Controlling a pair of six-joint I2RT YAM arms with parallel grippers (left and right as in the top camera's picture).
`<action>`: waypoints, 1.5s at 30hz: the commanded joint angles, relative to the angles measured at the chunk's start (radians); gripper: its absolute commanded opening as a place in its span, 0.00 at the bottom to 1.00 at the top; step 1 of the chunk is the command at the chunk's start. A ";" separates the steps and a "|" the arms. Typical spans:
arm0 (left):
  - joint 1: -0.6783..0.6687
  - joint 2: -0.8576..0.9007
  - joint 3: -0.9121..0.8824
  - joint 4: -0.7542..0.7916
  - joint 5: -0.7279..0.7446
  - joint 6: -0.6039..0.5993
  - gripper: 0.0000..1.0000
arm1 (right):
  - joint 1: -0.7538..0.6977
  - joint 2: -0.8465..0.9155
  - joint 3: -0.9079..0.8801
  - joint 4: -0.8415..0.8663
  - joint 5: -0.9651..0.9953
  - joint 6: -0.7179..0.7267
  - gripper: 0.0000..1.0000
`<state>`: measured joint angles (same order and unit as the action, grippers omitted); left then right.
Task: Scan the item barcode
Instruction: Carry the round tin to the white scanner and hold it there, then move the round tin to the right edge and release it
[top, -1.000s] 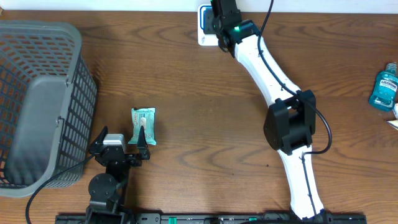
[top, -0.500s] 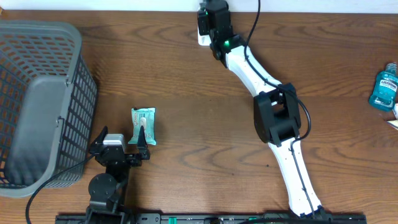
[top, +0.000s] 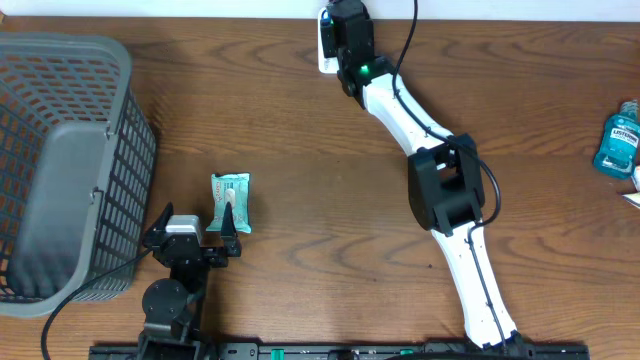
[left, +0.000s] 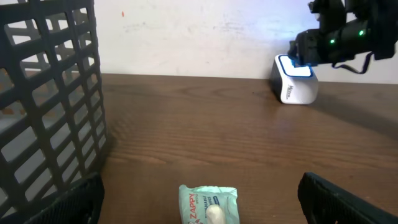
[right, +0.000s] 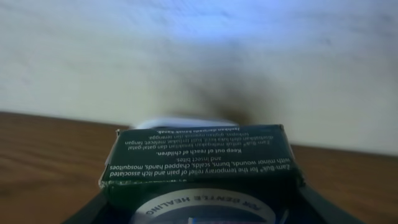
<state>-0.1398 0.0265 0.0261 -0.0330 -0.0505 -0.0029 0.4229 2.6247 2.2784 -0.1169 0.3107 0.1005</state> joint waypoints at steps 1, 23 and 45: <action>0.004 -0.002 -0.022 -0.034 -0.009 0.002 0.98 | -0.025 -0.117 0.009 -0.095 0.163 -0.017 0.42; 0.004 -0.002 -0.022 -0.034 -0.009 0.003 0.98 | -0.633 -0.127 -0.057 -0.820 0.222 0.041 0.42; 0.004 -0.002 -0.022 -0.034 -0.009 0.003 0.98 | -0.658 -0.362 -0.070 -0.859 -0.394 0.159 0.99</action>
<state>-0.1398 0.0265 0.0261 -0.0330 -0.0505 -0.0029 -0.3031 2.3905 2.1662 -0.9497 0.2523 0.1699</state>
